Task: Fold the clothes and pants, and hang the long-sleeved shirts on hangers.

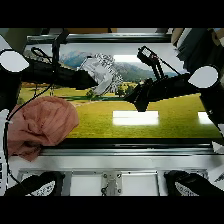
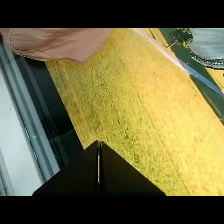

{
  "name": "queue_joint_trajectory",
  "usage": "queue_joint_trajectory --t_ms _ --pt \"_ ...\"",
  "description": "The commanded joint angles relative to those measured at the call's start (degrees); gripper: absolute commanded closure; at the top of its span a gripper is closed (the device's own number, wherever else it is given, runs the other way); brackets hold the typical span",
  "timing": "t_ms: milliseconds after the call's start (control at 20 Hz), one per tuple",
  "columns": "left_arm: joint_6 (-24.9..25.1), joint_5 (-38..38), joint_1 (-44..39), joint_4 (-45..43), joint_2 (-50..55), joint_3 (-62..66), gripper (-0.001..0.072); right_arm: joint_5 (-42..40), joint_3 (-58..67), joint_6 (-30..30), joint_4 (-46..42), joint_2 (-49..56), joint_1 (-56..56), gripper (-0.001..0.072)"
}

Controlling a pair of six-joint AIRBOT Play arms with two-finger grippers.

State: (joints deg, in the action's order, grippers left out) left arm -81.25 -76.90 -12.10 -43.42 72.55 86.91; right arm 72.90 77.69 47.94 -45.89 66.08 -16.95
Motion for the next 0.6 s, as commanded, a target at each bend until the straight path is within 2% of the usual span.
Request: queue_joint_trajectory --t_ms 0,300,450,500,550 --pt "0.0 0.0 0.0 0.0 0.0 0.0 0.0696 0.0 0.0 0.0 0.0 0.0 0.0 0.0702" --pt "0.0 3.9 0.0 0.0 0.0 0.0 0.0696 0.0 0.0 0.0 0.0 0.0 0.0 0.0702" --pt "1.1 -0.1 1.8 -3.7 0.0 0.0 0.0696 0.0 0.0 0.0 0.0 0.0 0.0 0.0702" --pt "1.3 -4.5 3.0 -9.6 0.0 0.0 0.0624 0.0 0.0 0.0 0.0 0.0 0.0 0.0702" --pt "0.2 -9.0 3.9 -18.4 0.0 -0.2 0.0259 0.0 0.0 0.0 0.0 0.0 0.0 0.0702"
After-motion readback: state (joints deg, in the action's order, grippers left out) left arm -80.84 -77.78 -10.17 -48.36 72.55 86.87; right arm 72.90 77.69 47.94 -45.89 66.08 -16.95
